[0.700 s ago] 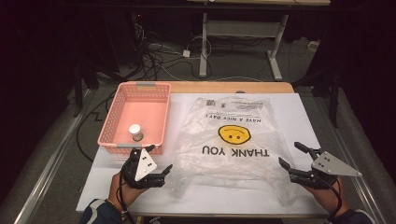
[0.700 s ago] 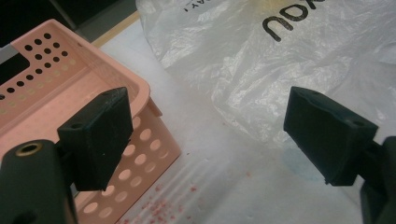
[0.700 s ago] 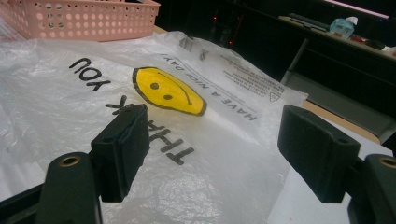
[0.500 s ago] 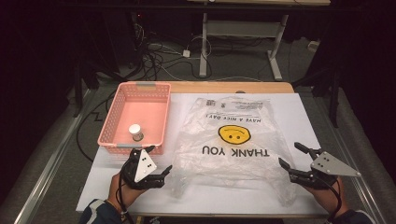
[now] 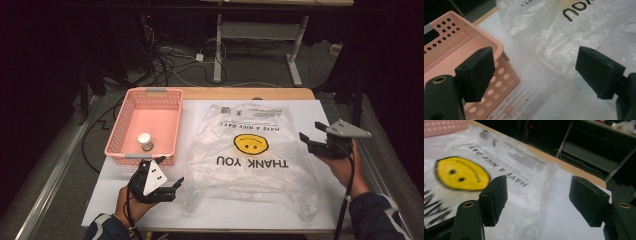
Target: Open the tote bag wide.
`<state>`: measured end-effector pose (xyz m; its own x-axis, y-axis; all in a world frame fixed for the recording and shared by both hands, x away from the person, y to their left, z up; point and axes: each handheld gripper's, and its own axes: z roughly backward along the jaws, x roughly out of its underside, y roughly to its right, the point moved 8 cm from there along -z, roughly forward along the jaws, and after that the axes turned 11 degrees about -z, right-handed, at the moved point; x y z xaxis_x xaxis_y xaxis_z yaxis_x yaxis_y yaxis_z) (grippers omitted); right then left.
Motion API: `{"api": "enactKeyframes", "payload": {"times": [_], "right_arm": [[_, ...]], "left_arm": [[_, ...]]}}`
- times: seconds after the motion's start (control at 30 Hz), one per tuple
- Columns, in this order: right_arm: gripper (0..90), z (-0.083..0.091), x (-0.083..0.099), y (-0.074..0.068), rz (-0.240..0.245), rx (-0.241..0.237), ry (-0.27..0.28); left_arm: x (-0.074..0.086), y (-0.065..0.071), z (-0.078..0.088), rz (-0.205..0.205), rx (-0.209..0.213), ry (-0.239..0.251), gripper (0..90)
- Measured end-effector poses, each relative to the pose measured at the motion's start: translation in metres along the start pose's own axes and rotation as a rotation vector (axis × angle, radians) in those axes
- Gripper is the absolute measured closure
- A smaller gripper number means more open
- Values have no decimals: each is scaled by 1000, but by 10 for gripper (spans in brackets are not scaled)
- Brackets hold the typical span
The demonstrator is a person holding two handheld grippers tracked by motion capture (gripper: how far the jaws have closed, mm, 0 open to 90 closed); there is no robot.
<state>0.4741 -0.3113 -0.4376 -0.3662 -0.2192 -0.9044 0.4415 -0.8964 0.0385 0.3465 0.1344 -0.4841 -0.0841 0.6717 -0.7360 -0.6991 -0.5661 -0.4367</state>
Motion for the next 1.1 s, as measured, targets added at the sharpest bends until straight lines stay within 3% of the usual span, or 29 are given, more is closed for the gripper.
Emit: {"api": "enactKeyframes", "payload": {"times": [0.03, 0.07, 0.13, 0.2, 0.3, 0.37, 0.47, 0.57, 0.6, 0.63, 0.67, 0.87, 0.9, 1.0, 1.07, 1.1], "right_arm": [[321, 0, 0, 0, 0, 0, 0], [326, -27, -5, 6, -2, 18, -68], [329, -54, -6, 13, -4, 36, -124], [350, -76, -4, 19, -43, 35, -173], [371, -93, 0, 24, -59, 35, -202], [430, -114, 11, 30, -70, 31, -265], [559, -125, 13, 38, -115, 39, -259], [711, -135, 16, 42, -115, 53, -291], [789, -137, 18, 42, -101, 63, -309], [789, -137, 18, 42, -101, 63, -309], [900, -140, 19, 41, -76, 80, -326], [900, -136, 21, 48, -74, 144, -336], [900, -129, 20, 60, -87, 196, -328], [900, -117, 20, 76, -126, 252, -316], [900, -112, 21, 82, -138, 267, -319], [900, -102, 24, 91, -176, 271, -326]], "left_arm": [[0, 0, 0, -1, 0, -2, 152], [0, 0, -1, 1, 3, -2, 152], [0, 1, -2, -1, 7, -6, 152], [0, 2, -2, 1, 12, -4, 152], [1, 4, -1, 2, 22, 1, 152], [2, 5, -1, 4, 32, 4, 151], [2, 6, -1, 0, 42, 6, 151], [1, 6, 0, -1, 46, 8, 152], [1, 6, 0, -1, 46, 8, 152], [1, 6, 0, -1, 46, 10, 152], [2, 7, 0, 0, 47, 9, 152], [2, 7, -2, -7, 51, 3, 156], [2, 7, -2, -10, 49, 2, 155], [2, 6, -1, -9, 43, 2, 155], [2, 4, 0, -8, 38, 4, 155], [2, 4, 0, -6, 36, 4, 155]]}}
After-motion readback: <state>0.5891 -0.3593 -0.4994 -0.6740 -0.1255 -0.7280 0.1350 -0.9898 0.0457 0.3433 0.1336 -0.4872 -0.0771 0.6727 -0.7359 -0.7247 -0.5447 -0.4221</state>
